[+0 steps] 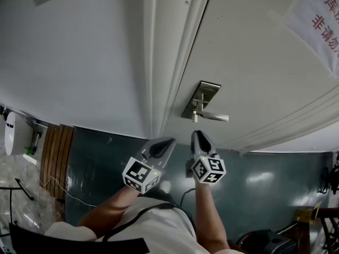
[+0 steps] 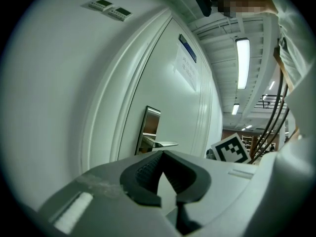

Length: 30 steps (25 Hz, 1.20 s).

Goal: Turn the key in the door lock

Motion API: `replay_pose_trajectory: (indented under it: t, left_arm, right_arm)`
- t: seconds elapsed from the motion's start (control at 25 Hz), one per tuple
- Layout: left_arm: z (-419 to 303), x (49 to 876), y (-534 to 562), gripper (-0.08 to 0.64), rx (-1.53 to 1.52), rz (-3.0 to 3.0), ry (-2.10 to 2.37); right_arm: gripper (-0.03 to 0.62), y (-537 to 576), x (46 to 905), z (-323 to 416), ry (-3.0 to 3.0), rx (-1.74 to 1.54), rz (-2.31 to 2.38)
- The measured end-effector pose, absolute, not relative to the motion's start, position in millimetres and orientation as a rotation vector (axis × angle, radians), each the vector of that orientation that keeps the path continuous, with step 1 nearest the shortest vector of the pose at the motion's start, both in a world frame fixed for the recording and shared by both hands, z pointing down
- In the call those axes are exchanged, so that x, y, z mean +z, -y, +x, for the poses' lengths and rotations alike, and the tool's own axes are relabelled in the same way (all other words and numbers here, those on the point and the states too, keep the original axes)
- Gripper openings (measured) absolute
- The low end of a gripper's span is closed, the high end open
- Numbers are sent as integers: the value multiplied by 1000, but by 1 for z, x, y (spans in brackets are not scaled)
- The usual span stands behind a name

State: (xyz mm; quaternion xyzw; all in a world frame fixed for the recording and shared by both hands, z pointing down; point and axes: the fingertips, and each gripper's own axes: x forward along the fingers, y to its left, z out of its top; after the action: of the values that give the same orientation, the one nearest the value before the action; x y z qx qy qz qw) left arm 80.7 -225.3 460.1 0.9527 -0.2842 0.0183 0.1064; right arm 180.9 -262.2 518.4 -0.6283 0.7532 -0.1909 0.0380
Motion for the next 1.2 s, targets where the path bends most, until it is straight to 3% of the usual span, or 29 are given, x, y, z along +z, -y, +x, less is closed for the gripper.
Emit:
replay_pose_trajectory:
  t: [0.24, 1.2]
  left_arm:
    - [85, 468, 232, 6, 82, 2795, 858]
    - [70, 477, 246, 6, 132, 2755, 946]
  right_arm:
    - [169, 284, 538, 179, -2315, -698, -1822]
    - [178, 338, 549, 191, -1929, -1045, -1416]
